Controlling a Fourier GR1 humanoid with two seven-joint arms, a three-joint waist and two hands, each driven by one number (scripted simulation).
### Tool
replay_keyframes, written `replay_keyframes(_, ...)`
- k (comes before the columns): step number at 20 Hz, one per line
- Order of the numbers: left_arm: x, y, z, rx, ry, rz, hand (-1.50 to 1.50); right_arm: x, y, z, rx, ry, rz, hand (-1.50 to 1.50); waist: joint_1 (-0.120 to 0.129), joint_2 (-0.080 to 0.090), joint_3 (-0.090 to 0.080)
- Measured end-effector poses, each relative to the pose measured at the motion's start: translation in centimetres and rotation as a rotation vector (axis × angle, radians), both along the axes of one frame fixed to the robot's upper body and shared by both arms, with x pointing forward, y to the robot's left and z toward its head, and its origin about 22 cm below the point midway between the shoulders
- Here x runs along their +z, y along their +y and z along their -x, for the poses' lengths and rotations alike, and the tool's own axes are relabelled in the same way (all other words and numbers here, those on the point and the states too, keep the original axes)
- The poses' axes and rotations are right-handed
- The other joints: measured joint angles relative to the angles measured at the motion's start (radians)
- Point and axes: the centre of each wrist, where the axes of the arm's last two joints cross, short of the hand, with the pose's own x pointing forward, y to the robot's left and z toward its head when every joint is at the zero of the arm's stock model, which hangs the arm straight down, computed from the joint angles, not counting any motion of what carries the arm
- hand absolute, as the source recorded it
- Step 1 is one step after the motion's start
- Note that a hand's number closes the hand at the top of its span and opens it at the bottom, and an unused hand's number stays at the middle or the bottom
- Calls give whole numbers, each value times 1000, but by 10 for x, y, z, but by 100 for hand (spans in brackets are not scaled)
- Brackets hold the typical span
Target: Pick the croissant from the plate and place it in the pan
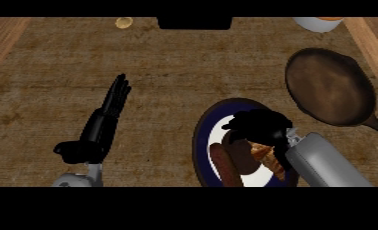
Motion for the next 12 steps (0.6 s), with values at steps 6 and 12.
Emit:
replay_keyframes(6,0,1,-1,0,1,4,0,-4,5,-3,72,-75,0,150,0,-7,-1)
replay_keyframes(12,2,0,0,-2,7,2,0,-6,1,-5,103,-126,-68,150,0,-7,-1)
